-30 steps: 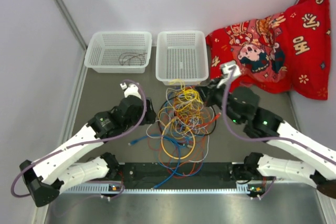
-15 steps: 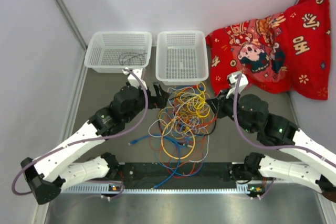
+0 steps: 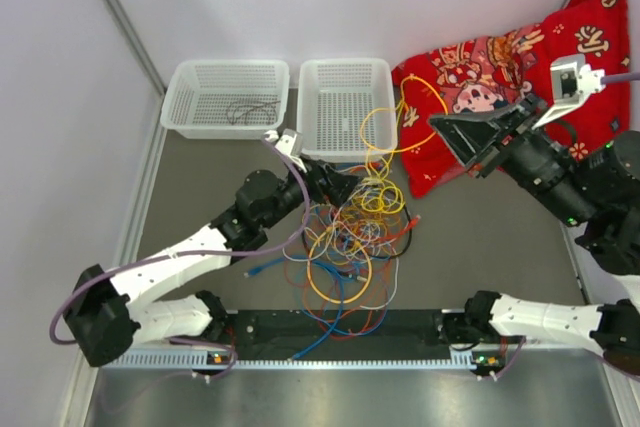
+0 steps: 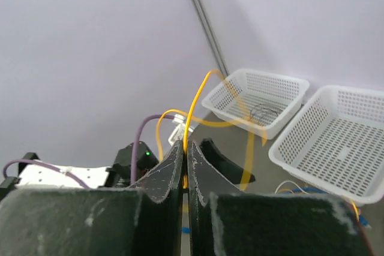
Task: Untangle the cables
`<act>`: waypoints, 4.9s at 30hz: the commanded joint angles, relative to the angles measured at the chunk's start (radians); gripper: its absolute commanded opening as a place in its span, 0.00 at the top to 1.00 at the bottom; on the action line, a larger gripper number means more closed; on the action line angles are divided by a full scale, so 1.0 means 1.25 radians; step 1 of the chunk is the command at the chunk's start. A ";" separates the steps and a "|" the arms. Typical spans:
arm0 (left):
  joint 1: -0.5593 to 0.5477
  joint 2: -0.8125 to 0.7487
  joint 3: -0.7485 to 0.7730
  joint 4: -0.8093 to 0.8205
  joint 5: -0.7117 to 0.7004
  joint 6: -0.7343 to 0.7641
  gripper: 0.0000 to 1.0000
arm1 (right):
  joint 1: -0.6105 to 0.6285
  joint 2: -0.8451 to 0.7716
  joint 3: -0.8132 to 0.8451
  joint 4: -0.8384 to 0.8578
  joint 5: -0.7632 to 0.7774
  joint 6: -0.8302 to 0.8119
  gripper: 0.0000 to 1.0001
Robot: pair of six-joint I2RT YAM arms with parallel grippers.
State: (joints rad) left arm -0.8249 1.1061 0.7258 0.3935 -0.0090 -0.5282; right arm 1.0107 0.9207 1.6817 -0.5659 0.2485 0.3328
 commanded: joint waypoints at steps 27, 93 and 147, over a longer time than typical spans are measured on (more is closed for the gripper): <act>-0.013 -0.032 0.076 -0.521 -0.387 -0.159 0.08 | -0.121 0.153 -0.070 0.089 0.085 0.017 1.00; -0.008 -0.009 0.008 -0.595 -0.319 -0.187 0.08 | -0.366 0.319 -0.639 0.344 -0.011 0.142 1.00; -0.008 -0.122 0.110 0.009 -0.010 0.034 0.05 | -0.089 0.030 -0.204 0.102 -0.160 0.110 1.00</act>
State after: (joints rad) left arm -0.8383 0.9596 0.8841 0.3820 -0.0689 -0.4702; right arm 0.8841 0.9848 1.3945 -0.4652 0.0635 0.4679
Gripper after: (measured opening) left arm 0.946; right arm 0.014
